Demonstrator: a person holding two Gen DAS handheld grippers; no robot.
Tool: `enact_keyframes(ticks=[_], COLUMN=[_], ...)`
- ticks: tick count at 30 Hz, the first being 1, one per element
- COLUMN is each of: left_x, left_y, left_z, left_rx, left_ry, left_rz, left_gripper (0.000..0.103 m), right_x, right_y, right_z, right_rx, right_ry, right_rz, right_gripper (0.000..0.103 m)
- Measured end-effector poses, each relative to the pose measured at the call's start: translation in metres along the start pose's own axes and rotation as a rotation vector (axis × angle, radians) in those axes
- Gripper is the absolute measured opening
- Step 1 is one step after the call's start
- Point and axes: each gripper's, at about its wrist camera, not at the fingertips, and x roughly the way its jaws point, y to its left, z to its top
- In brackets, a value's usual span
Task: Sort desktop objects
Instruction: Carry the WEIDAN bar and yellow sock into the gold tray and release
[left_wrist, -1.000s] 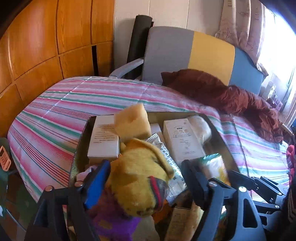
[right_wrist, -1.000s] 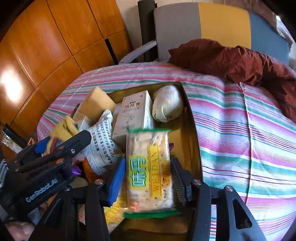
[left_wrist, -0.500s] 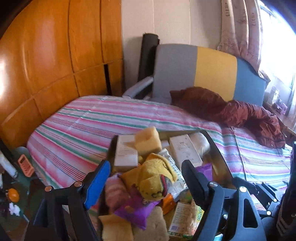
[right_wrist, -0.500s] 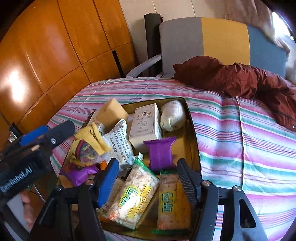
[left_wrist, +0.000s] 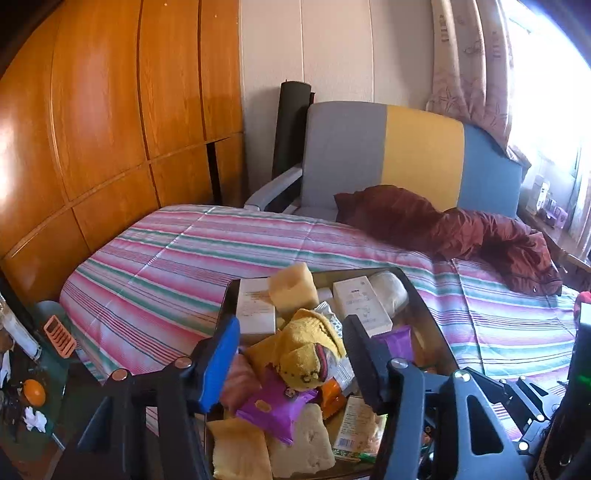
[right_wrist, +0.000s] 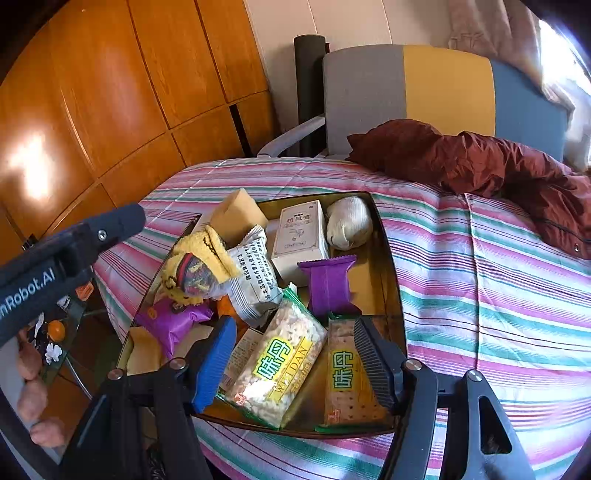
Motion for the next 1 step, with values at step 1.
enact_keyframes(ticks=[1], left_x=[0.001], left_y=[-0.0004], left_z=[0.0004], left_rx=[0.0], left_ry=[0.003], left_rz=[0.004], left_gripper=[0.058], right_x=[-0.0015], right_y=[-0.0013], right_z=[-0.0002], right_rx=[0.001], right_ry=[-0.004], right_rz=[-0.007], right_gripper=[0.067])
